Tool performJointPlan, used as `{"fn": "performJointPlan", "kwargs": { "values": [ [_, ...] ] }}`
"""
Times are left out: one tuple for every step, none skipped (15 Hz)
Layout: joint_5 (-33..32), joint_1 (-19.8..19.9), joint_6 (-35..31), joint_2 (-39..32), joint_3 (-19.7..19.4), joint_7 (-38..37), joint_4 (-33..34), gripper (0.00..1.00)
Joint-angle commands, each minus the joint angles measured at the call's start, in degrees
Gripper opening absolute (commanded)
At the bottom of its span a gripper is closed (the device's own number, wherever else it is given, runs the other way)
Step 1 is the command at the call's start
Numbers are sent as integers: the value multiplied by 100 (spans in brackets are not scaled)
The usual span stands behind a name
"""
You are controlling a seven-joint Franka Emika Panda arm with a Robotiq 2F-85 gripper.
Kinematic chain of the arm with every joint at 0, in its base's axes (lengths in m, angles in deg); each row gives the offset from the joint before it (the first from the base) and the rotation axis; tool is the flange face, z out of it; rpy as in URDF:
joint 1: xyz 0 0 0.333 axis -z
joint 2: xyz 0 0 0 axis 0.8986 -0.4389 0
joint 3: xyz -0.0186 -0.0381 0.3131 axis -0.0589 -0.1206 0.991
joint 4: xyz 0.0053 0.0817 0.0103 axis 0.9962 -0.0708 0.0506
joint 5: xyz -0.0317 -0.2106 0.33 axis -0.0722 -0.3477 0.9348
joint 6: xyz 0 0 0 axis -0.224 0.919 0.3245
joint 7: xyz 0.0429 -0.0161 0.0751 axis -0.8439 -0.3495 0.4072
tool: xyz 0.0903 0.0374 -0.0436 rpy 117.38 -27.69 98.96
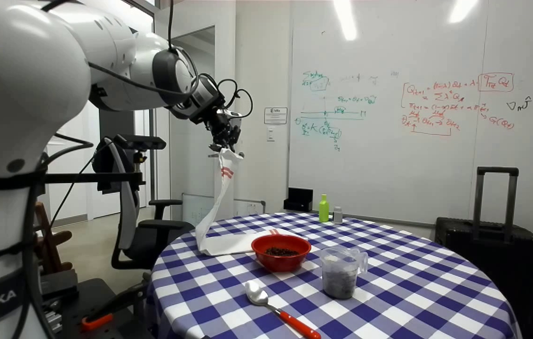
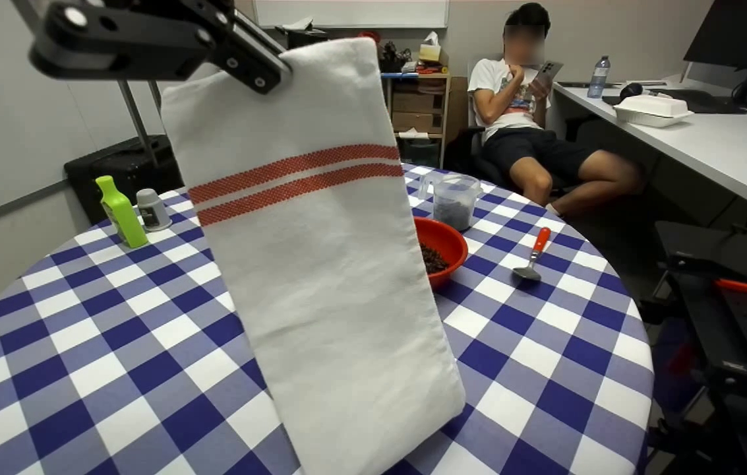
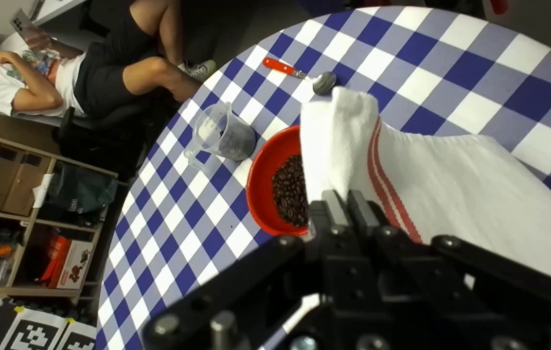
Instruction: Move the towel to the right
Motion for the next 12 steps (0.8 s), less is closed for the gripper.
{"fn": "performJointPlan", "kwargs": {
  "values": [
    [114, 220, -164, -459, -47, -101, 767, 4],
    [139, 243, -530, -187, -59, -230, 211, 4],
    [123, 281, -660, -233, -79, -232, 232, 4],
    [130, 325, -800, -263, -80, -261, 214, 4],
    [138, 365, -912, -298, -81, -275, 196, 4],
    [135, 389, -1004, -328, -86, -288, 175, 4],
    [130, 422, -1076, -402, -91, -294, 217, 4],
    [117, 458, -1047, -564, -102, -272, 432, 4],
    [103, 492, -1091, -623, -124, -307, 433, 4],
    [128, 536, -1090, -658, -126, -341, 406, 4],
    [138, 580, -1089, -710, -141, -368, 401, 4],
    [141, 610, -1081, -752, -154, -385, 392, 4]
  ]
}}
